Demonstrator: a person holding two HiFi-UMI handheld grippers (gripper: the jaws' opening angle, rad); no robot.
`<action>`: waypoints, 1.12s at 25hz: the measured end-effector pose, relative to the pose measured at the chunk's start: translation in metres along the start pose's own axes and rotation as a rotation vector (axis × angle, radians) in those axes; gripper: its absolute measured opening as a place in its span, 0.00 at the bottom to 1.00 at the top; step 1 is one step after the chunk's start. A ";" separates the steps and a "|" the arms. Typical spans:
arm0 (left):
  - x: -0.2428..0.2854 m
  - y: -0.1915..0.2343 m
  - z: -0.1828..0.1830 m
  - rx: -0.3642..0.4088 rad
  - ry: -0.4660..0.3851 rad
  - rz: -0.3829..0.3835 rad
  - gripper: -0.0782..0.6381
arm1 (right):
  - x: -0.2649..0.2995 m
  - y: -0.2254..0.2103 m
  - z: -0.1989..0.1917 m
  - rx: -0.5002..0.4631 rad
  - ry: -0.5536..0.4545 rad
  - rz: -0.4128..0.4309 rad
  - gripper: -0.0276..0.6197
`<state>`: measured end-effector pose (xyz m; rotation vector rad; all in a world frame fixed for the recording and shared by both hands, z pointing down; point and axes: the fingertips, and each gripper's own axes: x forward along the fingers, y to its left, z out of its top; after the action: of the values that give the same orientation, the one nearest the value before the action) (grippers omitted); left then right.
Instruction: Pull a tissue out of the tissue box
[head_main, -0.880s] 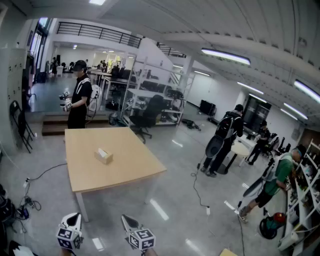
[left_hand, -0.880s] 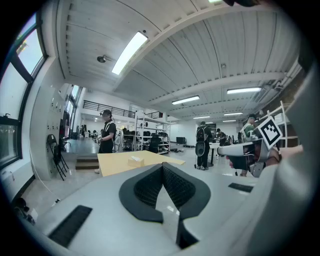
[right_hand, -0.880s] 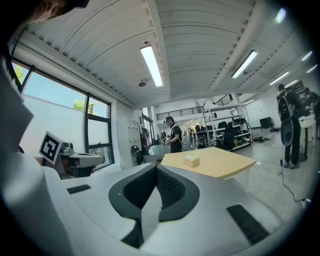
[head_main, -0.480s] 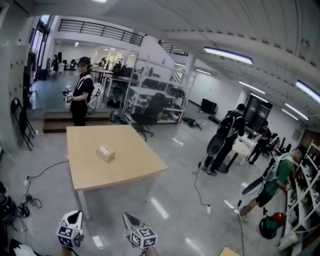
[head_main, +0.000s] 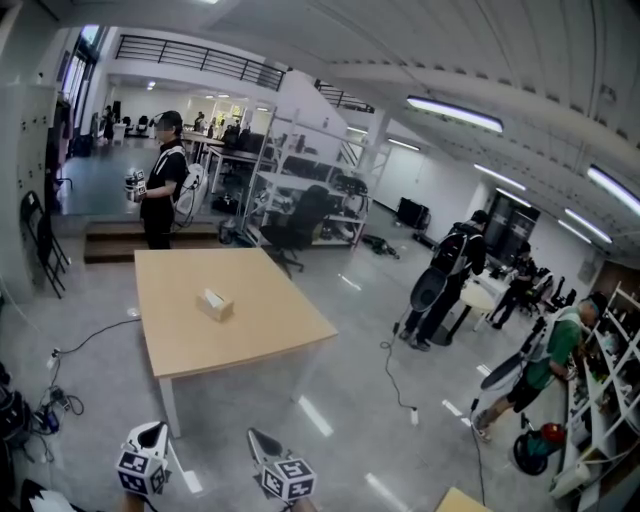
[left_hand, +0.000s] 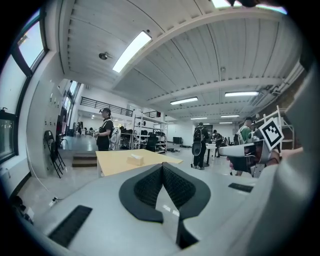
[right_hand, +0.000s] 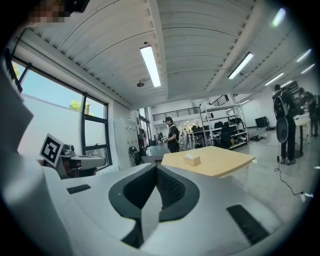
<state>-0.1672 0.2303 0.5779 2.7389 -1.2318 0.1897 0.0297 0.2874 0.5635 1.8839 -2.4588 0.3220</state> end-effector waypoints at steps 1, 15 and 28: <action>-0.001 0.001 -0.002 0.004 0.002 -0.004 0.12 | -0.001 0.002 -0.001 0.000 0.001 -0.002 0.06; 0.029 0.018 -0.002 0.005 -0.005 -0.010 0.12 | 0.039 -0.008 -0.003 -0.037 0.026 0.016 0.06; 0.109 0.052 0.019 0.012 -0.012 0.027 0.12 | 0.119 -0.060 0.015 -0.016 0.025 0.061 0.06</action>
<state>-0.1331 0.1133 0.5810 2.7383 -1.2756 0.1838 0.0570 0.1567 0.5751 1.7901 -2.4991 0.3240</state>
